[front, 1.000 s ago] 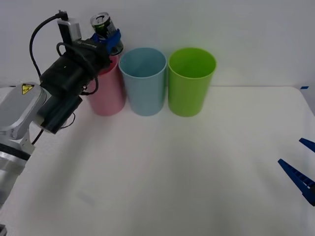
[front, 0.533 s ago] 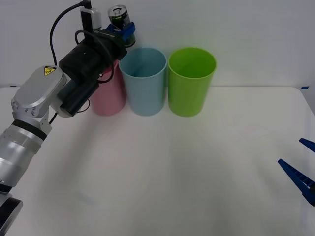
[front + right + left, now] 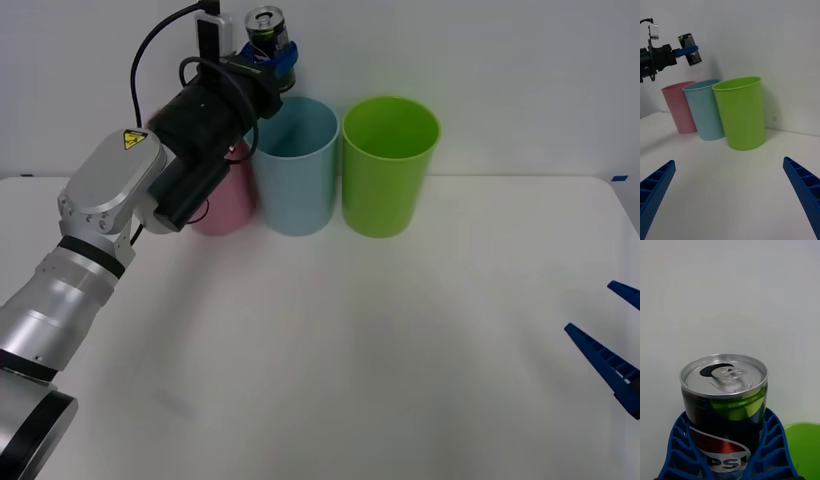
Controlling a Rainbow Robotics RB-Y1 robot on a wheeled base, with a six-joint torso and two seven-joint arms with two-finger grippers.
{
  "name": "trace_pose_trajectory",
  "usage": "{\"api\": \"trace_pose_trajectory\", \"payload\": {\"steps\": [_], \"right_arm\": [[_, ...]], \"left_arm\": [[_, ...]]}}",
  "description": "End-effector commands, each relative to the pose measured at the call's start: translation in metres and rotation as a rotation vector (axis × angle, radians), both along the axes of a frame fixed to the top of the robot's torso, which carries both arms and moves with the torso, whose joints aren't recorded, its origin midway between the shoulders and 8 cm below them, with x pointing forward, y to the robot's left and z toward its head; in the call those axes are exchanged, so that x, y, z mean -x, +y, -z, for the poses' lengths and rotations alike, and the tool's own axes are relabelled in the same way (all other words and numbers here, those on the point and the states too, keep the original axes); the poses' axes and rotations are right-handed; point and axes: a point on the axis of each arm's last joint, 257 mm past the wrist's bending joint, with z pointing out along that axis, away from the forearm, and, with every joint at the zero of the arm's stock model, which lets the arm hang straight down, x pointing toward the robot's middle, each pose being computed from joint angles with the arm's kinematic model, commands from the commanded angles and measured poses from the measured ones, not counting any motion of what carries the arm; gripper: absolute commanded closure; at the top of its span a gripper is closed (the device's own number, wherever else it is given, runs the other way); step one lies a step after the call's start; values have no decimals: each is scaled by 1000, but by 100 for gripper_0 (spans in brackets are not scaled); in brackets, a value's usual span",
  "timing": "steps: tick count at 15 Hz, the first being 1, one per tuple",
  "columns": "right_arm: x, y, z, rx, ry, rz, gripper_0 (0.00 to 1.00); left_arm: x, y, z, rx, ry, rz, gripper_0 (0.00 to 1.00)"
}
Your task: Grasp the object on the table and drop it into the matching bin: aluminum can to the light blue bin, PET bottle to the pink bin.
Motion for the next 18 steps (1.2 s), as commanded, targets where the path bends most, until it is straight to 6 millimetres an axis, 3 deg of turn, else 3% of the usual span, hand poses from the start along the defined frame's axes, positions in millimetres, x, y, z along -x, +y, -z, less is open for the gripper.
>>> {"api": "trace_pose_trajectory", "payload": {"steps": [1,4,5,7,18], "right_arm": [[0,0,0,0,0,0,0],[0,0,0,0,0,0,0],[0,0,0,0,0,0,0],[0,0,0,0,0,0,0],[0,0,0,0,0,0,0]], "left_arm": [[0,-1,0,-17,-10,-3,100],[2,-4,2,-26,-11,7,95],[2,-5,1,-25,-12,11,79],[3,-6,1,-20,-10,13,0],[3,-7,2,1,0,18,0]]}}
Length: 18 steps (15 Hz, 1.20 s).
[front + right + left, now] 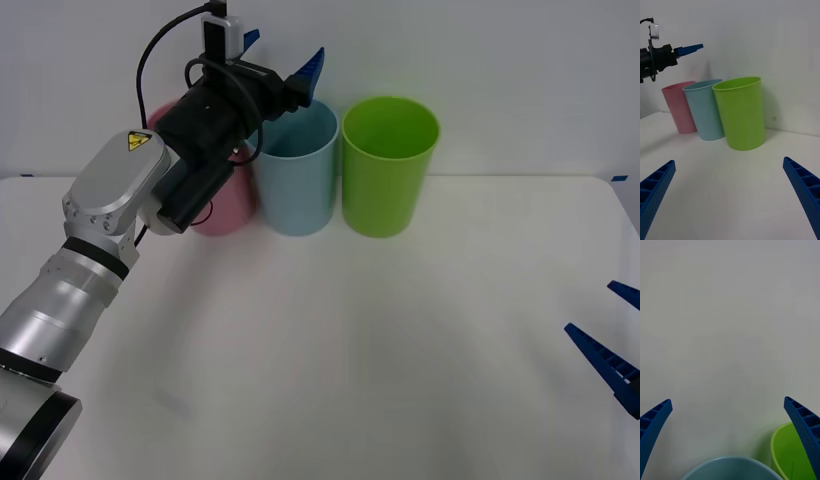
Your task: Grasp the object on the table and drop it into the matching bin: aluminum can to the light blue bin, PET bottle to the pink bin.
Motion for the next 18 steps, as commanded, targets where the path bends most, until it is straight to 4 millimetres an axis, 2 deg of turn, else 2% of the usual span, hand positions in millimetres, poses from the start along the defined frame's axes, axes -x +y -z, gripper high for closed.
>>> {"api": "trace_pose_trajectory", "payload": {"steps": [1,5,9,12,18], "right_arm": [[0,0,0,0,0,0,0],[0,0,0,0,0,0,0],[0,0,0,0,0,0,0],[0,0,0,0,0,0,0],[0,0,0,0,0,0,0]], "left_arm": [[0,0,1,6,5,3,0],[7,8,9,24,26,36,0],[27,23,18,69,50,63,0],[46,39,28,89,67,78,0],[87,87,52,110,133,108,0]]}}
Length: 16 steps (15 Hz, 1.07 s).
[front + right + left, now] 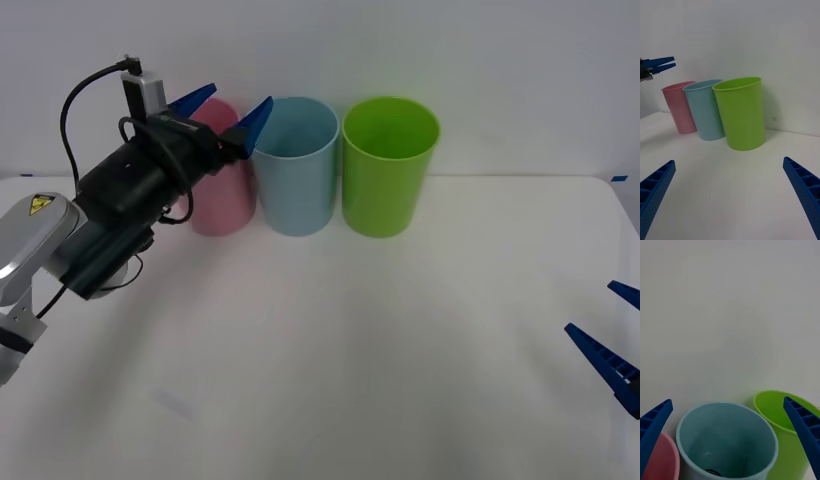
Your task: Grasp the object on the table and drop it into the matching bin: aluminum can to the light blue bin, PET bottle to the pink bin.
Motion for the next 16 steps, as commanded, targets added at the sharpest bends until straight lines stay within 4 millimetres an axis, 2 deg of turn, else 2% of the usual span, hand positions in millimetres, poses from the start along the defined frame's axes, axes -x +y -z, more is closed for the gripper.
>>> {"api": "trace_pose_trajectory", "payload": {"steps": [1,8,11,16], "right_arm": [[0,0,0,0,0,0,0],[0,0,0,0,0,0,0],[0,0,0,0,0,0,0],[0,0,0,0,0,0,0]], "left_arm": [[18,26,12,-2,32,4,0],[76,88,48,-37,43,69,0],[105,122,63,-74,45,70,0],[152,161,84,-158,55,91,0]]}}
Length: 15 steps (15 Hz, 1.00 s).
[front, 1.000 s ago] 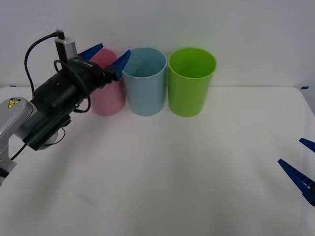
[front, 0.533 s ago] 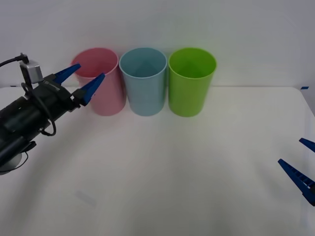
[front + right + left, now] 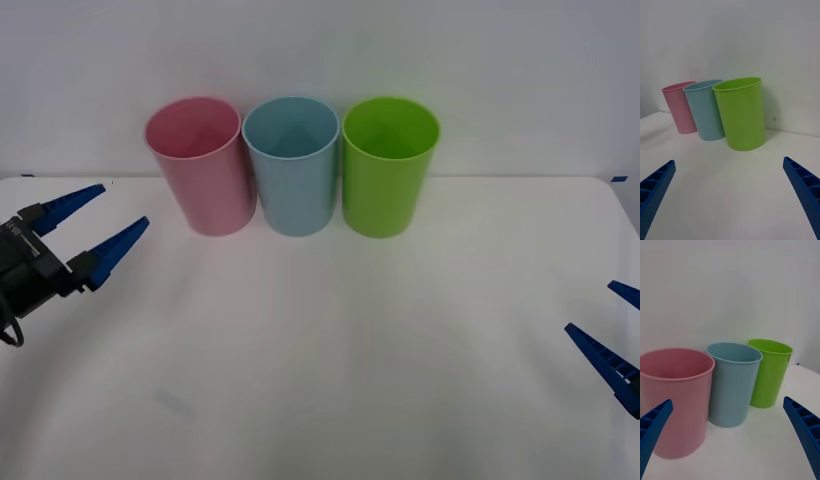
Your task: Grasp the object on the table and drop it into the matching bin: aluminum can to the light blue bin, PET bottle to the pink bin.
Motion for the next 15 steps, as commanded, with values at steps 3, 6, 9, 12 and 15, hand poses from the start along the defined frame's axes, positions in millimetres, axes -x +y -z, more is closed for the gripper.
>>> {"api": "trace_pose_trajectory", "payload": {"steps": [3,6,9,12,15], "right_arm": [[0,0,0,0,0,0,0],[0,0,0,0,0,0,0],[0,0,0,0,0,0,0],[0,0,0,0,0,0,0],[0,0,0,0,0,0,0]], "left_arm": [[41,35,20,-90,19,3,0],[63,51,24,-131,23,10,0],[83,67,27,-158,33,2,0],[100,87,34,-207,51,-23,0],[110,93,41,-207,66,-35,0]]}}
